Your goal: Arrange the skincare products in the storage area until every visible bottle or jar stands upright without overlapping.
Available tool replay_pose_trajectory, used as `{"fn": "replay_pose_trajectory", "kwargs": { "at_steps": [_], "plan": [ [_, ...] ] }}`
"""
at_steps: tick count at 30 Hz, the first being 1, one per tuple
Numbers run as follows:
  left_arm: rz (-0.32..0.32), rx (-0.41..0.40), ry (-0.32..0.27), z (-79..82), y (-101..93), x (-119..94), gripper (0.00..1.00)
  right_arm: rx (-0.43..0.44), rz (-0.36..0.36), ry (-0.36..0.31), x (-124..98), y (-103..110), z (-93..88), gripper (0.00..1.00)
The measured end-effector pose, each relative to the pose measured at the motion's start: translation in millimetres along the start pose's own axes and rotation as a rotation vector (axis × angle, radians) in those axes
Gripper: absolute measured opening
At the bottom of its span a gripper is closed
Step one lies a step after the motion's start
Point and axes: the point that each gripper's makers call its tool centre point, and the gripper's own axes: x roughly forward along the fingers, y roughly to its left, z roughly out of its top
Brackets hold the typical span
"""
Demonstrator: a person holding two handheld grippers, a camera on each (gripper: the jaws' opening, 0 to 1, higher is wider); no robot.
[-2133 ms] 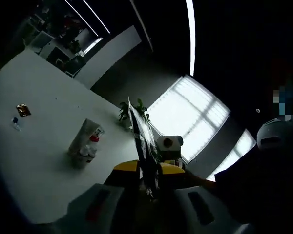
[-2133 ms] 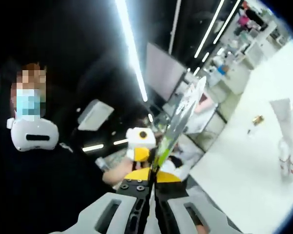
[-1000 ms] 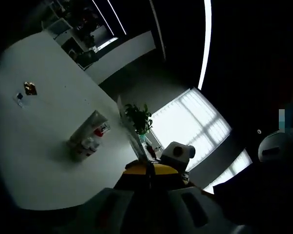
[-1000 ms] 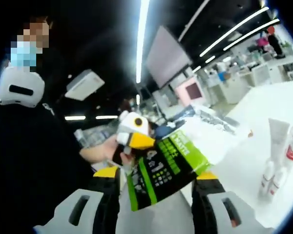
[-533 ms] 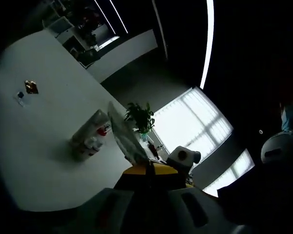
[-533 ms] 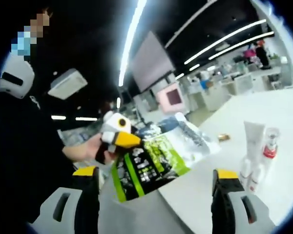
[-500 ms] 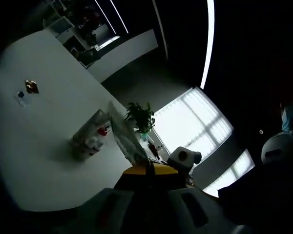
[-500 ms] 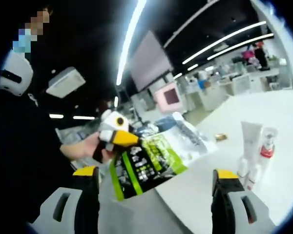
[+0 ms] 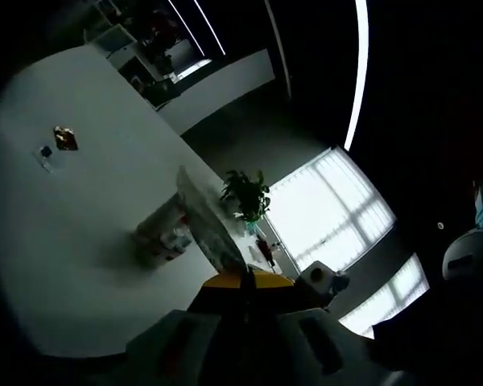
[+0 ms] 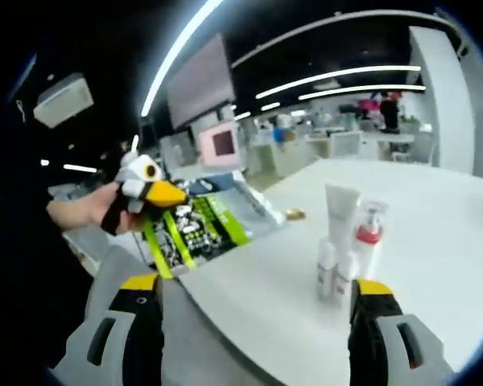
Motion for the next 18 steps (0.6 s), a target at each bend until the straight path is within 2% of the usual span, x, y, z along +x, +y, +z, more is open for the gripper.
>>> {"fn": "replay_pose_trajectory", "kwargs": {
  "at_steps": [9, 18],
  "plan": [
    [0.035, 0.002, 0.029, -1.5, 19.5, 6, 0.01, 0.050, -0.023, -0.017, -4, -12, -0.6, 0.99],
    [0.081, -0.011, 0.038, -0.3, 47.0, 15, 0.01, 0.064, -0.054, 0.012, -6, -21, -14.5, 0.99]
  ]
}}
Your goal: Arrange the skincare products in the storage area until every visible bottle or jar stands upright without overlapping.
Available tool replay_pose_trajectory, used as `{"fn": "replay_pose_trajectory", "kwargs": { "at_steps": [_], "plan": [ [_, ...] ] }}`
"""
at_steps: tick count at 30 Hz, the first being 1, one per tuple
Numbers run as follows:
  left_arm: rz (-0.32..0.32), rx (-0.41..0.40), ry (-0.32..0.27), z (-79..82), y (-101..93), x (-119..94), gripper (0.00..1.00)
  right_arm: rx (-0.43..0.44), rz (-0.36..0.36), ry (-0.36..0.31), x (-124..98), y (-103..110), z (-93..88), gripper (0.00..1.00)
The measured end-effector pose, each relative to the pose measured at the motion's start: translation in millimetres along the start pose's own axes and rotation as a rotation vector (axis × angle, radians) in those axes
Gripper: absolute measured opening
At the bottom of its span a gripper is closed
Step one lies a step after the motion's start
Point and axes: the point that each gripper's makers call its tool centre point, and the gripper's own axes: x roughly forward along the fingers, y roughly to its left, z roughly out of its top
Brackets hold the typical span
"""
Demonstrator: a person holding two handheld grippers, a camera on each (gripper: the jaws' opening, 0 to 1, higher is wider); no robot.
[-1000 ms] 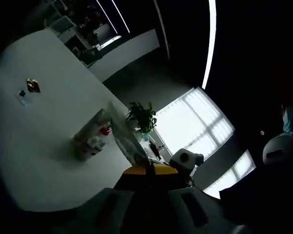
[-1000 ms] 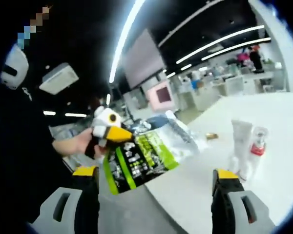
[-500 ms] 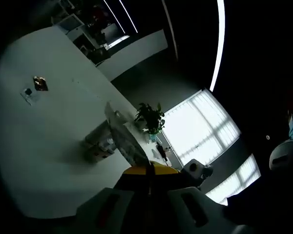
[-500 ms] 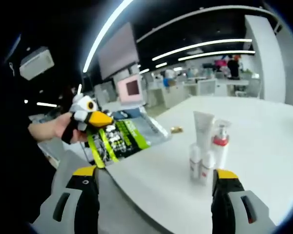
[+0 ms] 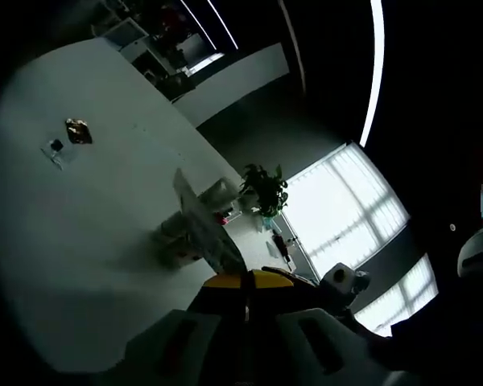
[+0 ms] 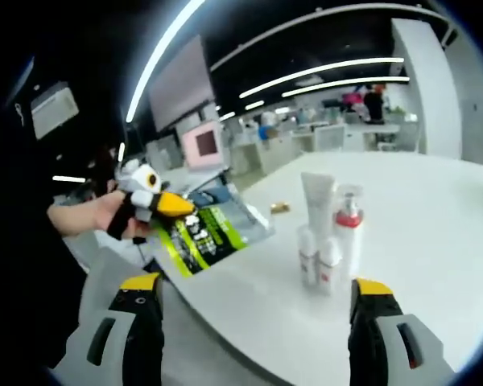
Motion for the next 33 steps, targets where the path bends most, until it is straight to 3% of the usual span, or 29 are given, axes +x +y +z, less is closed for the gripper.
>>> {"fn": "replay_pose_trajectory", "kwargs": {
  "at_steps": [16, 33],
  "plan": [
    [0.059, 0.001, 0.028, 8.2, 49.5, 30, 0.01, 0.033, -0.024, -0.002, 1, -12, -6.0, 0.99],
    [0.079, 0.004, 0.045, 10.0, 90.5, 58, 0.01, 0.071, -0.007, -0.068, -1, -12, 2.2, 0.99]
  ]
}}
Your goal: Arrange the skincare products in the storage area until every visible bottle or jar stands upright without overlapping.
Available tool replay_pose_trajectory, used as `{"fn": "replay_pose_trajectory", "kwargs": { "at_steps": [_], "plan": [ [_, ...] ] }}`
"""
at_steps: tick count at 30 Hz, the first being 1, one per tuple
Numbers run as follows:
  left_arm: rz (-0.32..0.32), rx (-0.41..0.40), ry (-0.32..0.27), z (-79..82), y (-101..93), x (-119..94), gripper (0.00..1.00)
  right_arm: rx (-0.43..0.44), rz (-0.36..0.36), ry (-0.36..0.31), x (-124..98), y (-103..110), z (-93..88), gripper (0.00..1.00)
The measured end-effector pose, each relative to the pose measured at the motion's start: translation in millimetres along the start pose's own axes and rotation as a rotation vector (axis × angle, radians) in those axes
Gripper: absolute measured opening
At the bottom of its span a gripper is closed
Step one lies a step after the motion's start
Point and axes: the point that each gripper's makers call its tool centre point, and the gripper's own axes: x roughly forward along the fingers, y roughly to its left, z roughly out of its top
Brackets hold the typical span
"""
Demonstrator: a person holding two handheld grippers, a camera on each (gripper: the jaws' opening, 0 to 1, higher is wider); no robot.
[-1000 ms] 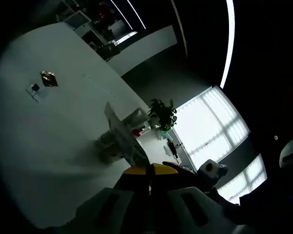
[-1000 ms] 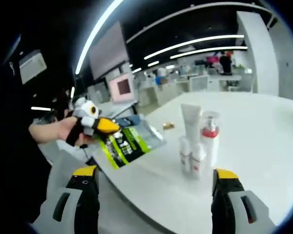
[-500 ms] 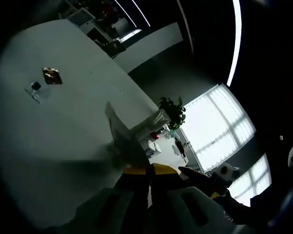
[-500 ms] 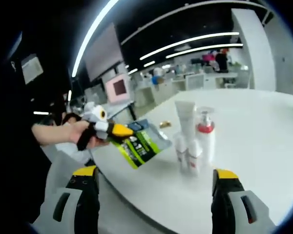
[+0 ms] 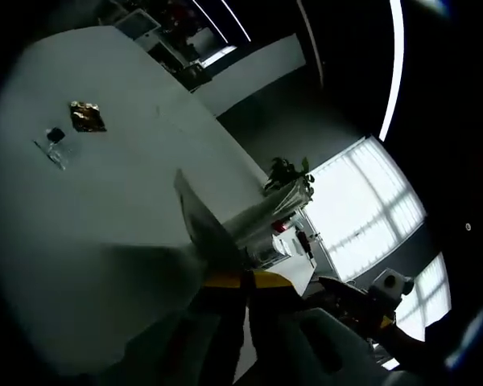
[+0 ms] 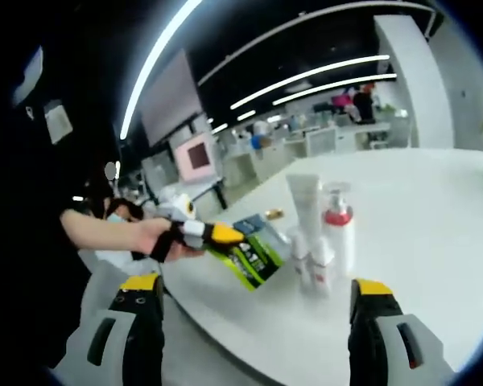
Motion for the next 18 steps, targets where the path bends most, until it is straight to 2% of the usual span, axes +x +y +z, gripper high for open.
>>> {"fn": "replay_pose_trajectory", "kwargs": {
  "at_steps": [6, 10, 18],
  "plan": [
    [0.008, 0.013, 0.008, -1.6, 8.1, 9, 0.01, 0.013, -0.005, -0.015, -1, -2, 2.2, 0.99],
    [0.025, -0.007, 0.002, -1.1, 17.0, 13, 0.01, 0.012, -0.005, -0.009, 0, -1, 1.3, 0.99],
    [0.085, -0.009, 0.038, -10.6, 34.3, 19, 0.01, 0.018, 0.001, -0.004, 0, -1, 0.1, 0.99]
  ]
}}
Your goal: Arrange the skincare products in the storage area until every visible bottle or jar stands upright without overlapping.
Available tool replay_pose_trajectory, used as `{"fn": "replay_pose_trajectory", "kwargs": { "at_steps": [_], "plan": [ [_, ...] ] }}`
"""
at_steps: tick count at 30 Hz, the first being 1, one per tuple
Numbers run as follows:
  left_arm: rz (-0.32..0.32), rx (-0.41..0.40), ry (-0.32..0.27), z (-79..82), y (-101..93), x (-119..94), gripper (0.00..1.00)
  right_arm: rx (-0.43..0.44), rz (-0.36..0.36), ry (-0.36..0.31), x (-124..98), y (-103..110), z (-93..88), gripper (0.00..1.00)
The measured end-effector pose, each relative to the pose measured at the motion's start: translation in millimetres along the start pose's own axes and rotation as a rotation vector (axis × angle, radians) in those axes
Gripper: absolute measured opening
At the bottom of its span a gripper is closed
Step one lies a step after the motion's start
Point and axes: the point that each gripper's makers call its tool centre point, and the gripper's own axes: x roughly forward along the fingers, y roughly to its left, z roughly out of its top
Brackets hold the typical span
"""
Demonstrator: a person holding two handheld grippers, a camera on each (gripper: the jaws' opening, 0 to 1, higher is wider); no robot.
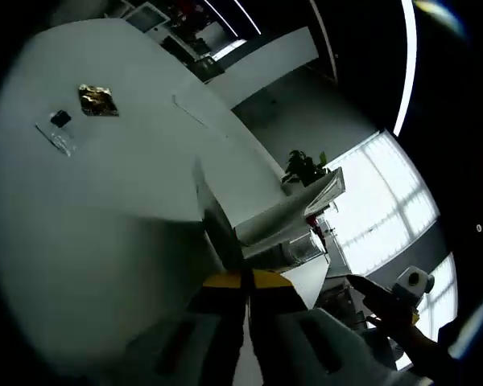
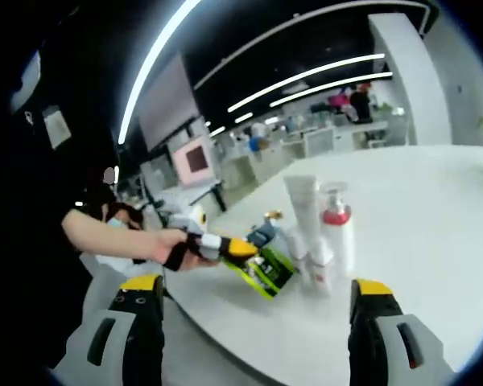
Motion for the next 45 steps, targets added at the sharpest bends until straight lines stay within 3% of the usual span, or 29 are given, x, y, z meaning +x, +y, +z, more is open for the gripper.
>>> {"fn": "replay_pose_trajectory", "kwargs": {
  "at_steps": [13, 27, 32, 37, 45],
  "plan": [
    [0.130, -0.043, 0.027, -10.5, 20.9, 4, 0.01, 0.003, 0.002, 0.007, 1, 0, -1.2, 0.99],
    [0.199, -0.049, 0.046, -16.6, 32.7, 3, 0.02, 0.005, -0.003, 0.008, 0, -1, -1.3, 0.99],
    [0.213, -0.039, 0.060, -20.1, 34.6, 2, 0.04, 0.005, -0.001, 0.009, 0, -1, -1.5, 0.99],
    [0.239, -0.016, 0.064, -20.4, 38.8, 1, 0.15, 0.006, 0.001, 0.012, 1, 0, -2.3, 0.99],
    [0.257, 0.022, 0.078, -21.6, 40.9, -1, 0.19, 0.007, 0.001, 0.015, 1, -1, -2.9, 0.99]
  ]
}}
